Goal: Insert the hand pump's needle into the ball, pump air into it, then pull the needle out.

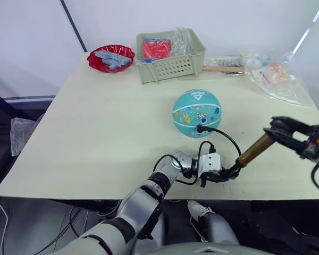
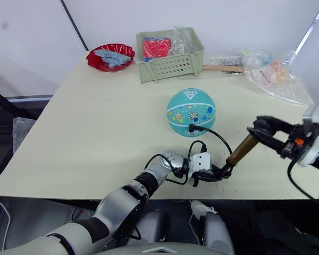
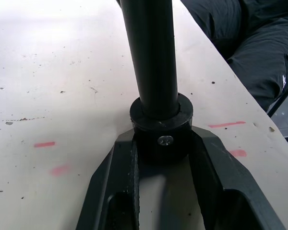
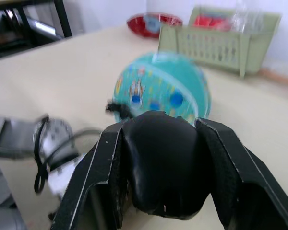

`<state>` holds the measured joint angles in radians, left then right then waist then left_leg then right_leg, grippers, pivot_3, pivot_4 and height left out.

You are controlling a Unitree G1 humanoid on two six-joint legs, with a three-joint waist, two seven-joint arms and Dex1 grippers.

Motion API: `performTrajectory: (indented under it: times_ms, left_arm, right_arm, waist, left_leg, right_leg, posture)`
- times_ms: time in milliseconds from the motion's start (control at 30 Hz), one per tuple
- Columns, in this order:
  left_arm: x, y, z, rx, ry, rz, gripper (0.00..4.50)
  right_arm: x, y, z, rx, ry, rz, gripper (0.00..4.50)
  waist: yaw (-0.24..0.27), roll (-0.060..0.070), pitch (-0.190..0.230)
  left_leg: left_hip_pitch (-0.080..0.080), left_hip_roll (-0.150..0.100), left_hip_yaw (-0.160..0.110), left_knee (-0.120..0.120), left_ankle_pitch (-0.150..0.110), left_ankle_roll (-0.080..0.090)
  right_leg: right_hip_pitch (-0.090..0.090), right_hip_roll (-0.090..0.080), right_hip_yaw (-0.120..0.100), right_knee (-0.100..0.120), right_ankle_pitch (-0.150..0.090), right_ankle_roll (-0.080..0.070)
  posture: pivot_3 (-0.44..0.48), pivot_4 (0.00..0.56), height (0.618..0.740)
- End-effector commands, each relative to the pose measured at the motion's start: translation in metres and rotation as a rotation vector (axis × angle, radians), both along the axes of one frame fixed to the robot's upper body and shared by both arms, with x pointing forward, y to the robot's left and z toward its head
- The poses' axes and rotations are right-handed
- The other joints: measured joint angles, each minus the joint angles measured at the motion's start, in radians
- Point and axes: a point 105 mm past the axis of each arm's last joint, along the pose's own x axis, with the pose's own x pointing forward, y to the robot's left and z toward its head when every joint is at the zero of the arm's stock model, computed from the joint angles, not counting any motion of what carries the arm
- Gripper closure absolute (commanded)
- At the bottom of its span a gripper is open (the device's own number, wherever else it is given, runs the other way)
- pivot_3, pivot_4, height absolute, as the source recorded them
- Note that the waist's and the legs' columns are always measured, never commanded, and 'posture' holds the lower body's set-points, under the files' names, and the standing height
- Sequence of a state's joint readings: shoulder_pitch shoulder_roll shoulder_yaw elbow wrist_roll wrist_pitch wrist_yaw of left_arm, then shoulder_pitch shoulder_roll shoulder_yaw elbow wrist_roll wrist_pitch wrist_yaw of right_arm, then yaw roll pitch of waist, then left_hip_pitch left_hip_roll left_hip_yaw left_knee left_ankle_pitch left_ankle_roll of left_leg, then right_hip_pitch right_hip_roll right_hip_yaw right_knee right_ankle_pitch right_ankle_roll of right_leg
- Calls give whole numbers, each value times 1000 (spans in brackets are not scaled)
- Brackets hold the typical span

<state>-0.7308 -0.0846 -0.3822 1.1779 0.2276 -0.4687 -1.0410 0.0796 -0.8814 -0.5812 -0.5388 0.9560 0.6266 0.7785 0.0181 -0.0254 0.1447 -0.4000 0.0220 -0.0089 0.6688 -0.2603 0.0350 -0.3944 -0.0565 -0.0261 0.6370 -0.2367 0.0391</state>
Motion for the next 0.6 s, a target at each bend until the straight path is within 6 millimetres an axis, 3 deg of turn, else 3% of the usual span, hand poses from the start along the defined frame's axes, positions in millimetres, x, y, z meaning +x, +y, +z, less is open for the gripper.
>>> performTrajectory:
  times_ms: [33,333,500,600]
  left_arm:
    - [-18,24,-40,158,101,-6,3453]
    - [-17,24,-39,158,99,-5,3453]
    - [-16,25,-39,158,97,-1,3453]
    - [-17,25,-40,158,100,-2,3453]
  right_arm:
    - [-9,-8,47,19,-162,-24,2816]
    - [-11,-16,71,-5,-214,-56,2816]
    - [-11,-15,72,-9,-209,-51,2816]
    - [-11,-10,60,-12,-160,-33,2816]
  waist:
    - [0,0,0]
    - [-1,1,1]
    - [-1,1,1]
    - [-1,1,0]
  left_leg:
    - [0,0,0,0,0,0]
    - [0,0,0,0,0,0]
    - [0,0,0,0,0,0]
    - [0,0,0,0,0,0]
  right_leg:
    - [0,0,0,0,0,0]
    - [0,0,0,0,2,4]
    - [0,0,0,0,2,4]
    - [0,0,0,0,2,4]
  posture:
    - [0,150,738]
    - [0,150,738]
    - [0,150,738]
    - [0,150,738]
